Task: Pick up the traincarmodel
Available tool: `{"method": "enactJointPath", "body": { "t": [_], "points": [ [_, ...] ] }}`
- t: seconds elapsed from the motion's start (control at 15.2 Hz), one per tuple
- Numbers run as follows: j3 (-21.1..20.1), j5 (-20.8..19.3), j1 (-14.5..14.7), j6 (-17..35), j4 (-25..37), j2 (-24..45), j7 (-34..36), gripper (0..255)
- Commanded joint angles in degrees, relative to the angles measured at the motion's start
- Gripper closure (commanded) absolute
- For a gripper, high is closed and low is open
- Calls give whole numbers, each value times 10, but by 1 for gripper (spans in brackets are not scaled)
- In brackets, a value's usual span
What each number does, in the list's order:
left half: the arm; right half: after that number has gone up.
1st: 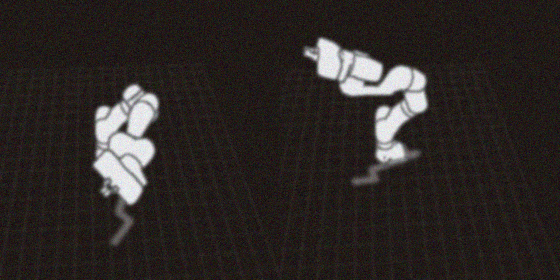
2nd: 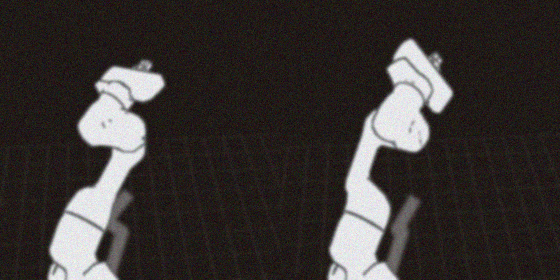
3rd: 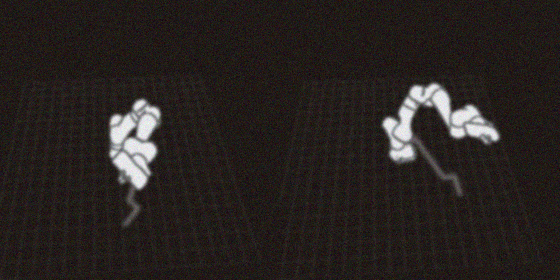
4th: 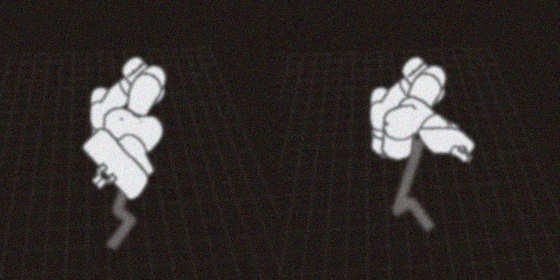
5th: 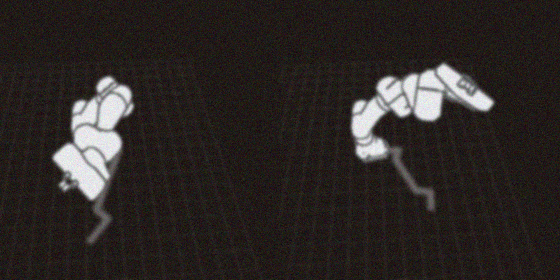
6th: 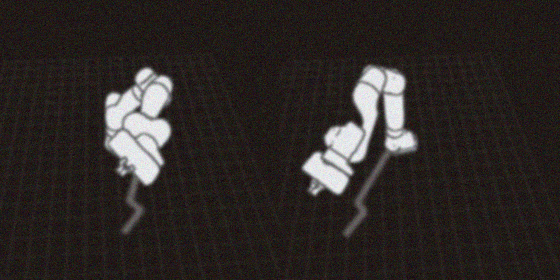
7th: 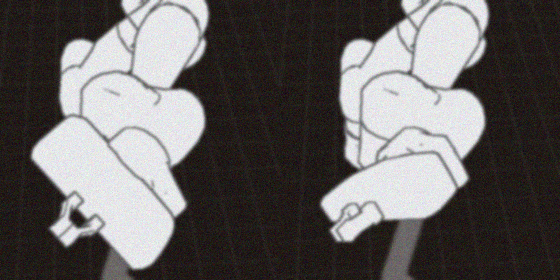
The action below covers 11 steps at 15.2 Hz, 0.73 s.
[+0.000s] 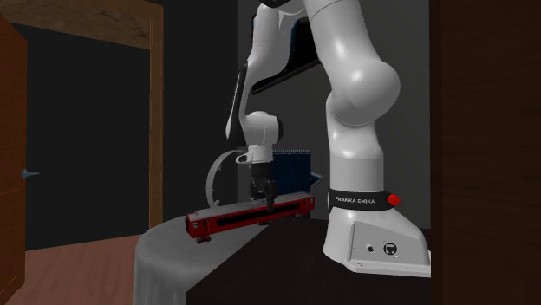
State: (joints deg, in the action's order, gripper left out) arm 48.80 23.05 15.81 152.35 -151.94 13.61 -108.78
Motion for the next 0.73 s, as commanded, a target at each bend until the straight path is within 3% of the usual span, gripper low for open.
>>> {"method": "enactJointPath", "body": {
  "t": [0.0, 0.33, 0.53, 0.66],
  "points": [
    [35, -46, 25, -13, -2, -26, 32, 255],
    [112, -179, 75, -45, -9, -102, 128, 255],
    [131, -269, 79, -72, -8, -157, 193, 255],
    [126, -273, 73, -74, -8, -160, 195, 255]
  ]
}}
